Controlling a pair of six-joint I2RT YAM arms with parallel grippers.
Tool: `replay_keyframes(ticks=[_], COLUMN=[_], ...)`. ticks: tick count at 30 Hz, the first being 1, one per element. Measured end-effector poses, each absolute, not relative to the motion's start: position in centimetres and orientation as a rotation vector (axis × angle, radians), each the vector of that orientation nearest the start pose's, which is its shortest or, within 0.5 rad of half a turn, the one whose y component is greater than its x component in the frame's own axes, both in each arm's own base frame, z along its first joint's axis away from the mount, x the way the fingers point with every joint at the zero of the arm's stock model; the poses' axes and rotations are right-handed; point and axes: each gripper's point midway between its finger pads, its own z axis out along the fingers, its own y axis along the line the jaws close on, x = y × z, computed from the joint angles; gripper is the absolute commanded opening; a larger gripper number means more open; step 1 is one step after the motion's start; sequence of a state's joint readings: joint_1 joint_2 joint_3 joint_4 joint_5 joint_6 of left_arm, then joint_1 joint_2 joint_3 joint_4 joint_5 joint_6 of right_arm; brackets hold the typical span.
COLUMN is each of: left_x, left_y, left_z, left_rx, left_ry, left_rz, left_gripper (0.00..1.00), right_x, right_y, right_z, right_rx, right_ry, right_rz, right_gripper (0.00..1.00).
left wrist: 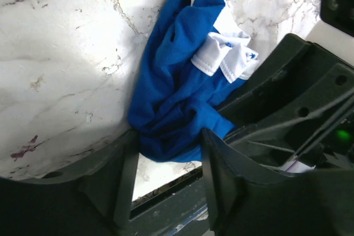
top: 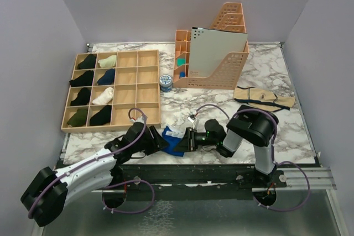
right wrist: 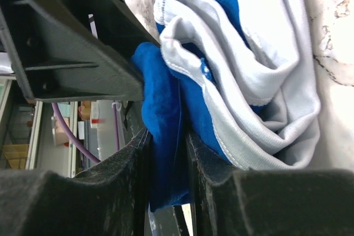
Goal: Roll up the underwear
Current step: Roll the underwear to the center of the board.
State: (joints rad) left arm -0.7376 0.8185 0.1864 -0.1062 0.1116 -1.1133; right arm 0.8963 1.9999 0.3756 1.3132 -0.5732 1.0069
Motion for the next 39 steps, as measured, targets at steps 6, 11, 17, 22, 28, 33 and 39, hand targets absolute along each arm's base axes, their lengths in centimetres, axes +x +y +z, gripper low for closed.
replay_keyframes(ticks=[6, 11, 17, 22, 28, 33, 39], left_x=[14.5, 14.9, 15.3, 15.5, 15.6, 15.7, 15.7], left_y=[-20.8, -21.2, -21.7, -22.0, -22.3, -22.5, -22.5], left_z=[2.6, 2.6, 2.7, 2.8, 2.8, 2.8, 2.8], left_rx=[-0.448, -0.449, -0.425, -0.408, -0.39, -0.374, -0.365], left_ry=[2.541, 2.553, 2.569, 2.573, 2.58, 2.588, 2.591], left_rz=[-0.955, -0.941, -0.925, -0.921, -0.912, -0.902, -0.897], left_gripper=[0.44, 0.44, 0.44, 0.43, 0.44, 0.43, 0.43], right_x=[12.8, 12.9, 13.5, 14.5, 16.4, 18.5, 19.4], right_y=[35.8, 35.5, 34.6, 32.7, 30.4, 27.9, 27.3], right_z=[2.9, 3.5, 3.9, 4.2, 7.4, 10.7, 9.4], right_rx=[-0.401, -0.476, -0.519, -0.521, -0.552, -0.422, -0.533], right_ry=[2.272, 2.276, 2.292, 2.302, 2.165, 1.982, 1.943], right_rz=[1.666, 1.595, 1.469, 1.281, 1.09, 0.986, 0.868], right_gripper=[0.52, 0.62, 0.64, 0.65, 0.72, 1.0, 0.82])
